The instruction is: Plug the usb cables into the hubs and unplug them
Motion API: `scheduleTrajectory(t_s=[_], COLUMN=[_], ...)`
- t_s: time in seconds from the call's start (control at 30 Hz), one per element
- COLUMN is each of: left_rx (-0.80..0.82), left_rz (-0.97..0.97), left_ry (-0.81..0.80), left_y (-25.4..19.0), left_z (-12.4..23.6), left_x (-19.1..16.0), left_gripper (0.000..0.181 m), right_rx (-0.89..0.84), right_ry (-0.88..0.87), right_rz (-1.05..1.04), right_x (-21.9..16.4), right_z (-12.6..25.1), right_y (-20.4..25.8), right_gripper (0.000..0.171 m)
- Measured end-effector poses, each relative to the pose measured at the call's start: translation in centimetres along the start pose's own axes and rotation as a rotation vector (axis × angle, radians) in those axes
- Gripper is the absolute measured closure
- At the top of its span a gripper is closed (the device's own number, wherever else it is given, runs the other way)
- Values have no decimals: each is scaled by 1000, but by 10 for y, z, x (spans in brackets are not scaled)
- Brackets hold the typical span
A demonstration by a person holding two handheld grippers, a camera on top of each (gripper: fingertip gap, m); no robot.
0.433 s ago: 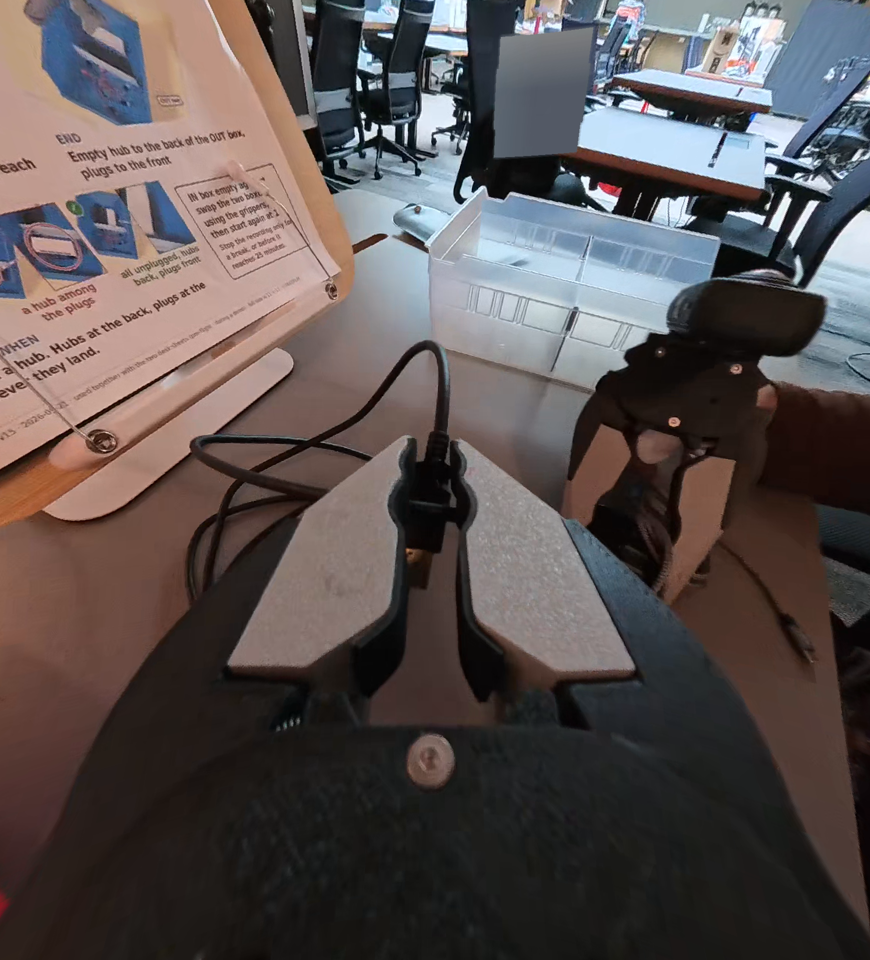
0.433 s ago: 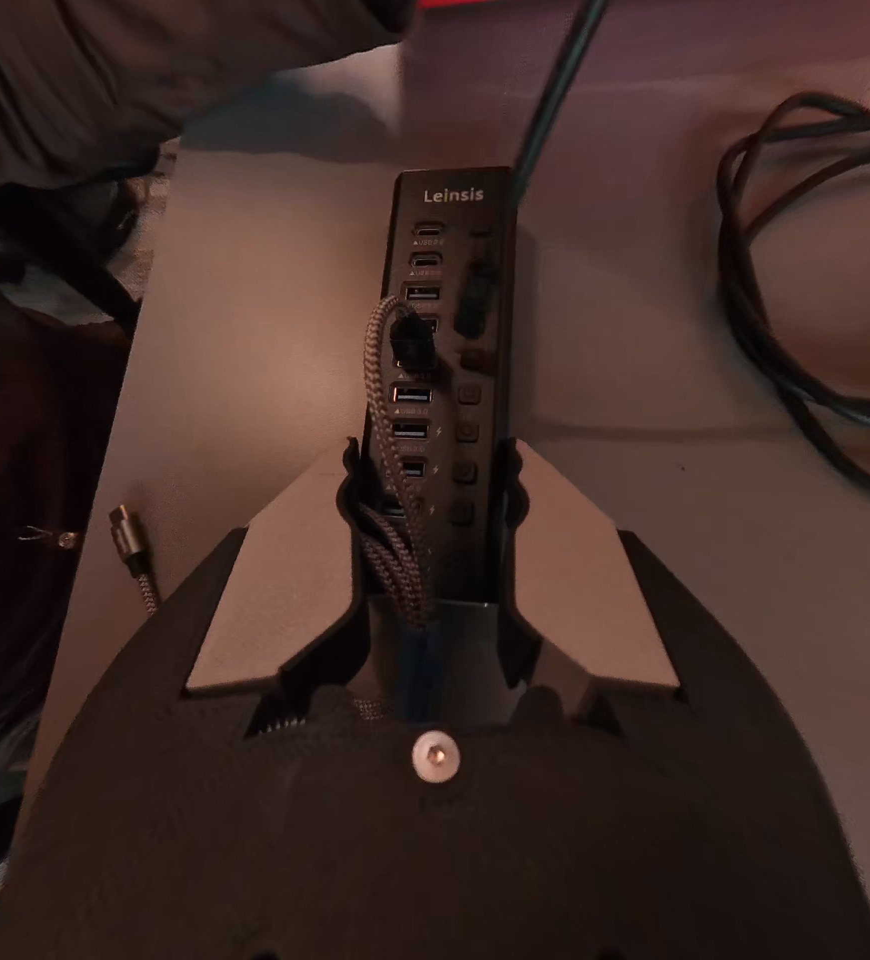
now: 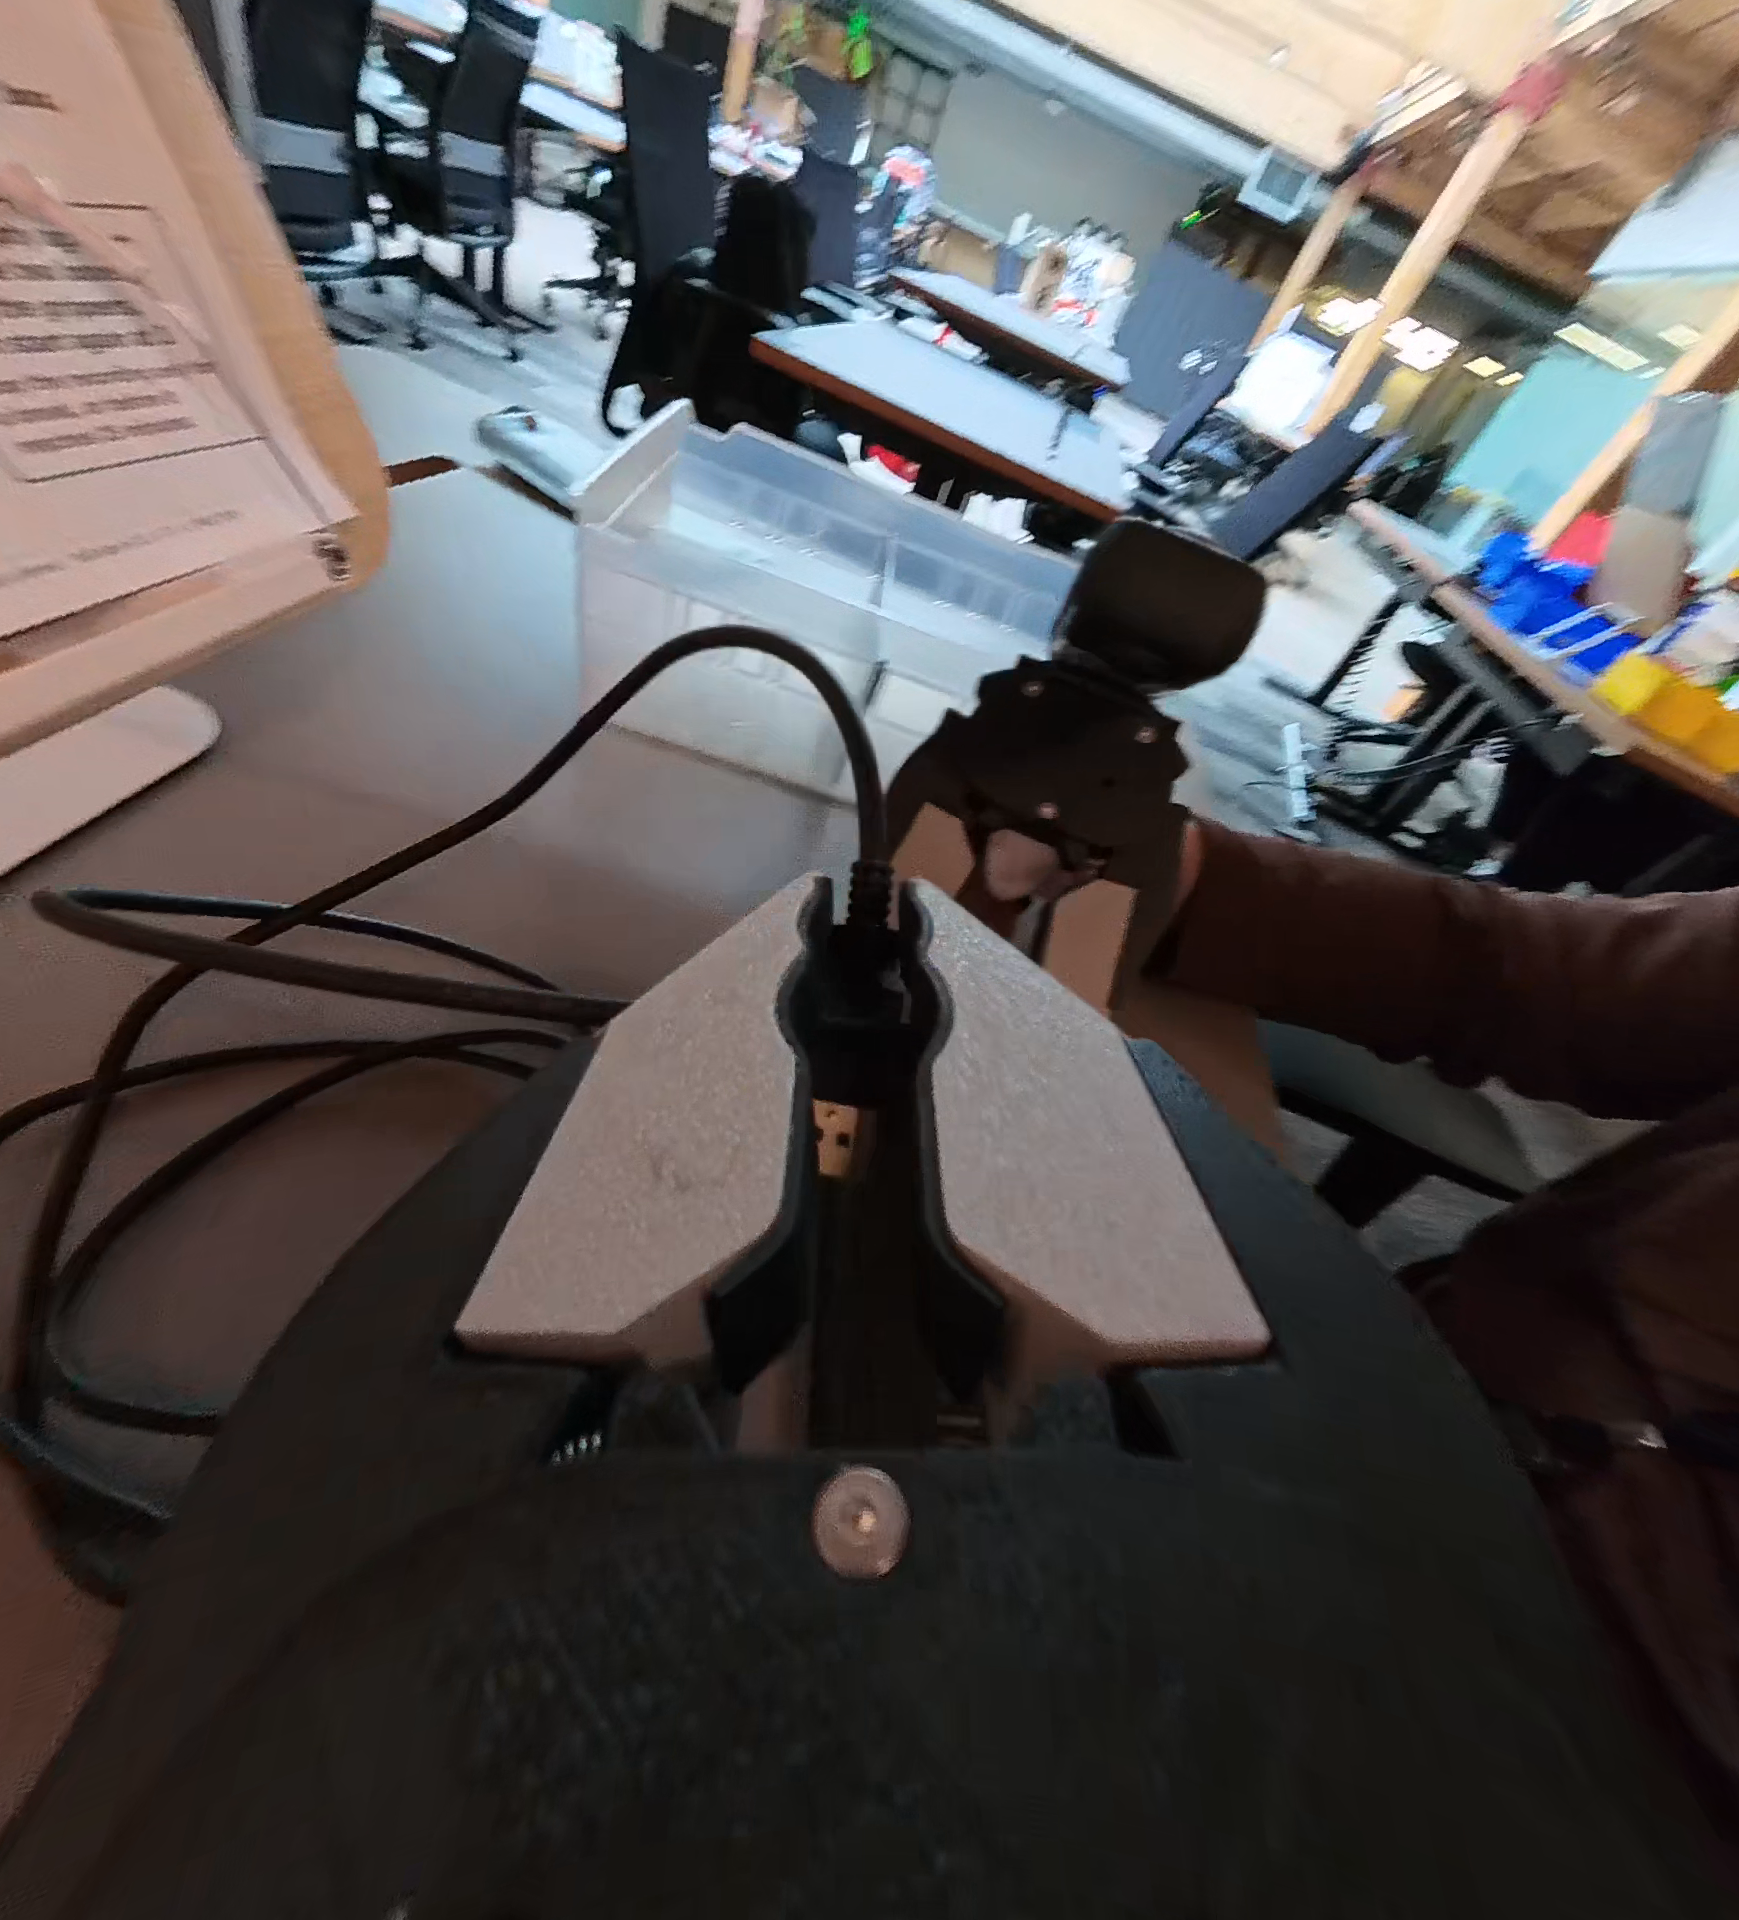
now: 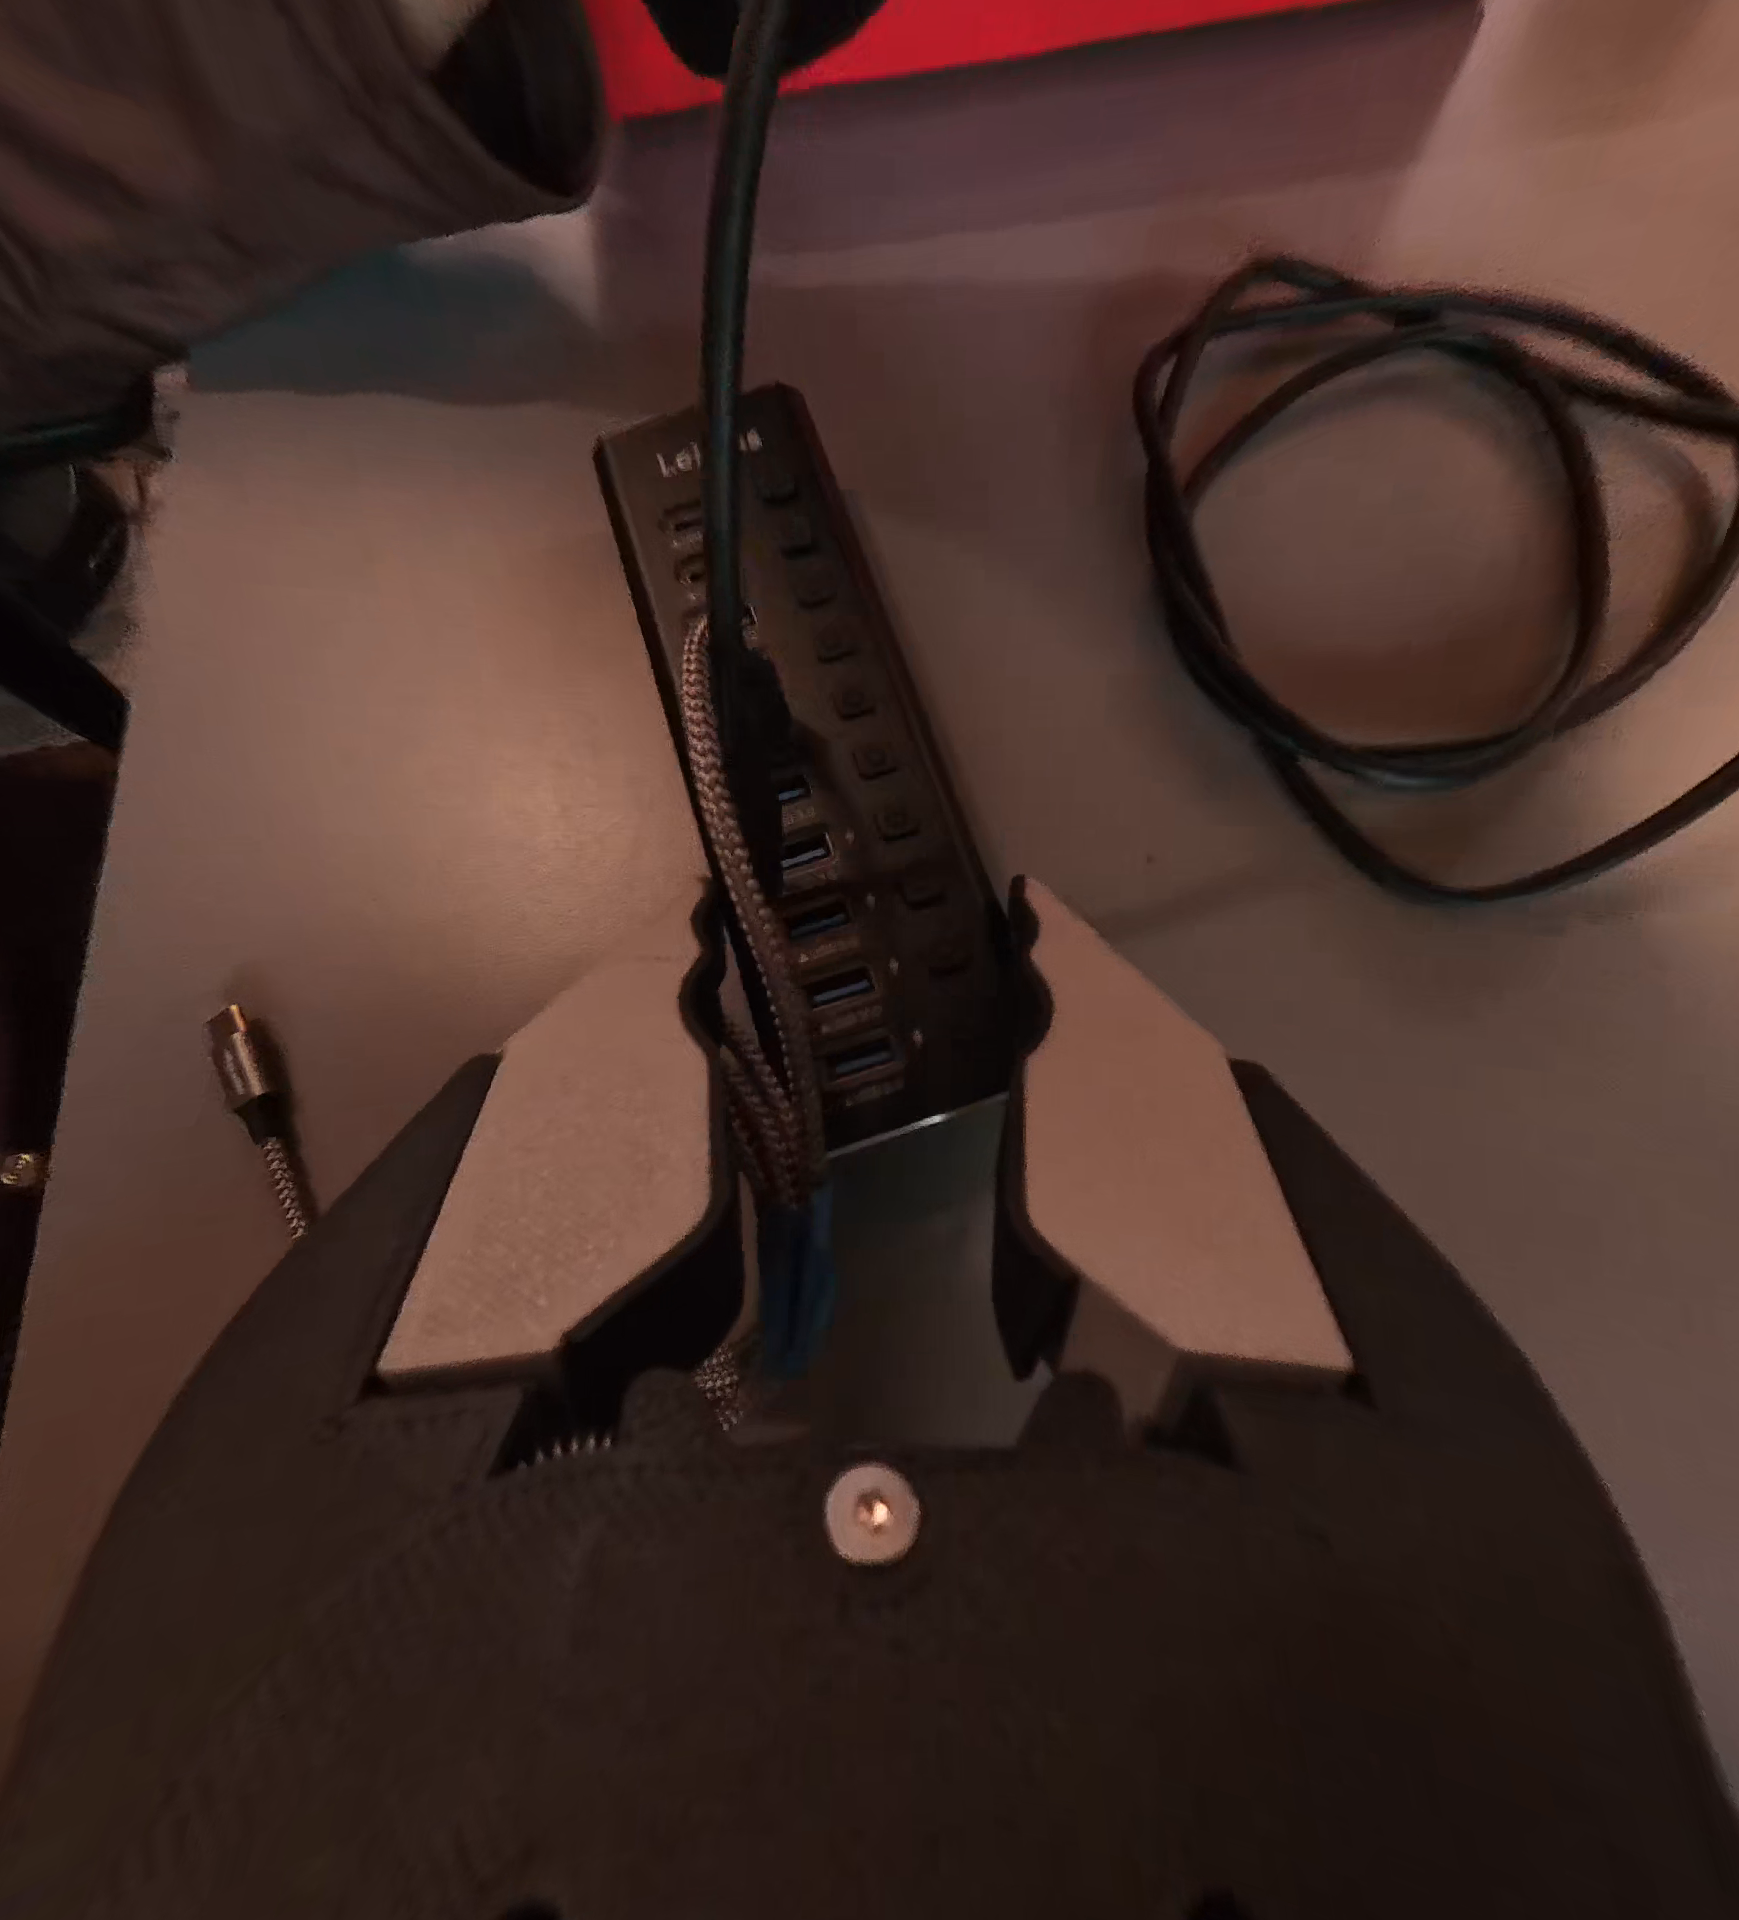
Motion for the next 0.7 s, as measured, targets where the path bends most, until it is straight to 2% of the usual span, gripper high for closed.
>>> scheduleTrajectory(t_s=[0.03, 0.23, 0.37, 0.57, 0.7], left_rx=[-35, -134, -214, -263, -275], left_rz=[13, 70, 58, -17, -39], left_ry=[-16, -68, -87, -37, -27], left_y=[-3, -5, -15, -27, -32], left_z=[0, -3, -7, -21, -28], left_x=[1, 2, 5, 0, -1], left_gripper=[170, 170, 171, 171, 170], right_rx=[-3, 11, 0, 165, 181], right_ry=[-27, -249, -342, -447, -494], right_rz=[-5, -90, -144, -287, -308], right_x=[3, 29, 38, 51, 56], right_z=[4, 32, 41, 43, 45], right_y=[-1, -8, -15, -13, -13], right_gripper=[125, 126, 119, 116, 122])
Point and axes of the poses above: each gripper's, where its closed fingertips meet, z back along the fingers, x out of its top, y = z × x across the jaws, the point moved 4 cm from there along z, back along the fingers, and after that the axes turned 12 degrees about -x, right-handed, at the moved point
